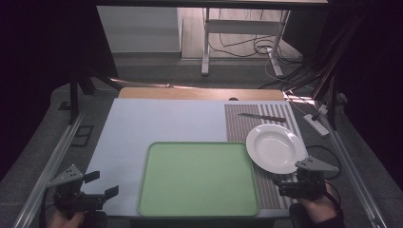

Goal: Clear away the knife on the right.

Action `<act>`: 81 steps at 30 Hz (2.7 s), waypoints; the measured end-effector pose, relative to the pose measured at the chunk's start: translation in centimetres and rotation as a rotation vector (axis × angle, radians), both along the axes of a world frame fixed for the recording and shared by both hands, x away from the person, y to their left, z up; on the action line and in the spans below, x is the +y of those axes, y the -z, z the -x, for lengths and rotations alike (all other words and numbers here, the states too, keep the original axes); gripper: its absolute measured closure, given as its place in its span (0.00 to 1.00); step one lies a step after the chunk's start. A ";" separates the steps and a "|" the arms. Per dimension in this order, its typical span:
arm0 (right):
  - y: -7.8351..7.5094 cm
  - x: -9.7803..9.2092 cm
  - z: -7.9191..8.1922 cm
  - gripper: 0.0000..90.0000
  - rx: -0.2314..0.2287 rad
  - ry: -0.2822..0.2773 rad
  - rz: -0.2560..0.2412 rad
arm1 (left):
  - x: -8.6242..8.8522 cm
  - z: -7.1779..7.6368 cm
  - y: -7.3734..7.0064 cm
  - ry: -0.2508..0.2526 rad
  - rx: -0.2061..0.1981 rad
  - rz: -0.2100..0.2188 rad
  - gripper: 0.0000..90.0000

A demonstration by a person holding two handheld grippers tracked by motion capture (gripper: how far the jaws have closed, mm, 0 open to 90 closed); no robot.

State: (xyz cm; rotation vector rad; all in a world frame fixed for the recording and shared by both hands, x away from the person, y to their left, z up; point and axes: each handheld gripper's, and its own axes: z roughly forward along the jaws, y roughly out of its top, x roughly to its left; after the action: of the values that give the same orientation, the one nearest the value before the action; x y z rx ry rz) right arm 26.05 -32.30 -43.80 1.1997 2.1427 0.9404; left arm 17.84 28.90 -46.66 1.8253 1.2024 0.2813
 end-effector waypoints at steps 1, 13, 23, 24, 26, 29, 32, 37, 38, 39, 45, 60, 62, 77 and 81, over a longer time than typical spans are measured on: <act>0.0 -0.1 0.0 0.01 0.003 0.002 -0.010 | 0.0 0.0 0.0 0.000 0.001 -0.002 0.02; 0.1 0.0 -0.3 0.01 0.044 -0.052 -0.022 | -0.1 0.0 0.0 0.000 0.006 -0.013 0.02; 0.2 0.4 -0.5 0.01 0.077 -0.089 0.009 | -0.1 0.0 0.0 0.000 0.006 -0.011 0.02; 0.3 0.5 -0.5 0.01 0.077 -0.091 0.012 | -0.1 0.0 0.0 0.000 0.006 -0.011 0.02; 0.2 0.6 -0.4 0.01 0.076 -0.097 0.021 | -0.1 0.0 0.0 0.000 0.006 -0.011 0.02; 0.2 0.7 -0.4 0.01 0.073 -0.106 0.019 | -0.1 -0.1 0.0 0.000 0.007 -0.011 0.02; 0.0 0.8 -0.5 0.01 0.045 -0.112 -0.008 | -0.1 -0.1 0.0 -0.001 0.007 -0.011 0.02; -0.5 1.4 -0.8 0.01 0.018 -0.126 -0.013 | -0.1 -0.1 0.0 -0.001 0.008 -0.010 0.02; -0.5 1.5 -0.9 0.01 0.014 -0.128 -0.010 | -0.1 -0.1 0.0 -0.001 0.008 -0.009 0.02; -0.5 1.5 -1.0 0.01 0.014 -0.129 -0.003 | 0.0 -0.1 0.0 -0.001 0.009 -0.009 0.02; -0.3 1.7 -1.6 0.01 0.014 -0.137 -0.005 | 0.0 -0.1 0.0 -0.003 0.010 -0.008 0.02; -0.2 2.1 -4.2 0.01 0.000 -0.165 -0.068 | 0.0 -0.1 0.0 -0.002 0.014 -0.006 0.02; -0.2 2.2 -4.6 0.01 0.000 -0.160 -0.074 | 0.0 -0.1 0.0 -0.002 0.014 -0.005 0.02; 0.2 2.8 -8.1 0.01 0.073 -0.157 -0.107 | 0.0 -0.1 0.1 -0.003 0.013 0.002 0.02; 0.3 3.3 -9.1 0.01 0.085 -0.150 -0.126 | 0.1 -0.1 0.1 -0.003 0.013 0.004 0.02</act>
State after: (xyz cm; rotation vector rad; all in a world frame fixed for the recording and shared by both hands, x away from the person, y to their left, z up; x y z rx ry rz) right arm 35.11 -29.00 -44.06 1.1700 2.2962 1.1223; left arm 17.97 28.97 -46.73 1.8245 1.2147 0.2688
